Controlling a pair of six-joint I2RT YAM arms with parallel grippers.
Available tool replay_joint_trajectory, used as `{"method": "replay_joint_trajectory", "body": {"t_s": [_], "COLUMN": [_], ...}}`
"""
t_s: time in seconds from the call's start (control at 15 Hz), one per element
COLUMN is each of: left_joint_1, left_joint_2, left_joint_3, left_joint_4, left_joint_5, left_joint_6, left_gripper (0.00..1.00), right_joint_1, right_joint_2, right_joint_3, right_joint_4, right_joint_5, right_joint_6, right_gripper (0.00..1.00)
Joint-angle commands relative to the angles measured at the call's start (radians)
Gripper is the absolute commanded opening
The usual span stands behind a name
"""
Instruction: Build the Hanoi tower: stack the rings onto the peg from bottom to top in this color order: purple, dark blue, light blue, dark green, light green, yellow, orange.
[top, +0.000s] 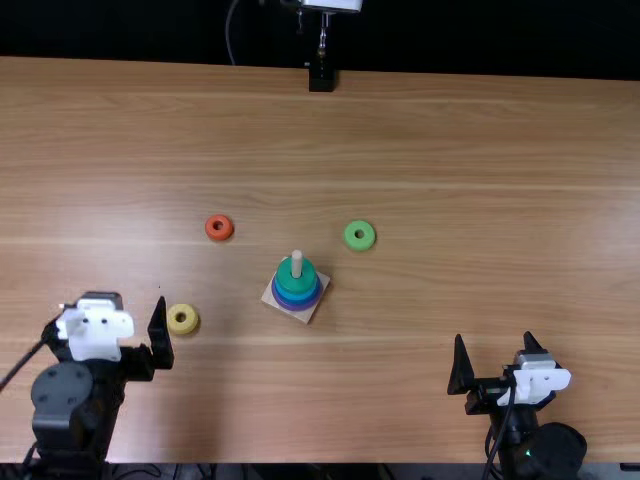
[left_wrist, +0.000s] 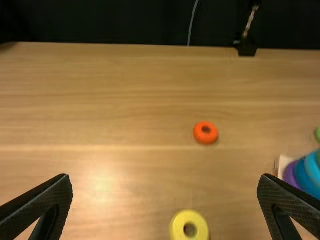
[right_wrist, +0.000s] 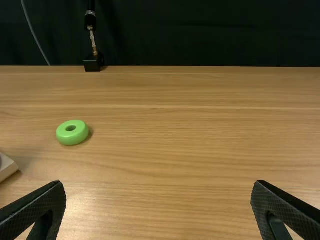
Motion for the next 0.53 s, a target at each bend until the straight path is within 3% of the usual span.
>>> {"method": "replay_joint_trajectory", "body": {"t_s": [0.0, 0.13, 0.47], "left_joint_1": [0.006, 0.002, -0.009], "left_joint_2": [-0.087, -0.216, -0.416], "left_joint_3": [-0.074, -0.185, -0.367], "left_joint_4": [0.010, 0.010, 0.012], "left_joint_5": [-0.005, -0.028, -0.028], "left_joint_6": [0.033, 0.032, 0.032], "left_gripper": [1.00, 1.00, 1.00], "right_joint_1": [-0.012, -0.012, -0.012], "right_joint_2": [-0.012, -0.012, -0.012], "right_joint_3": [-0.065, -0.065, -0.065], "right_joint_4": [-0.063, -0.063, -0.063], "right_joint_5": [-0.004, -0.004, -0.004], "right_joint_6": [0.001, 0.001, 0.001], "right_gripper": [1.00, 1.00, 1.00]}}
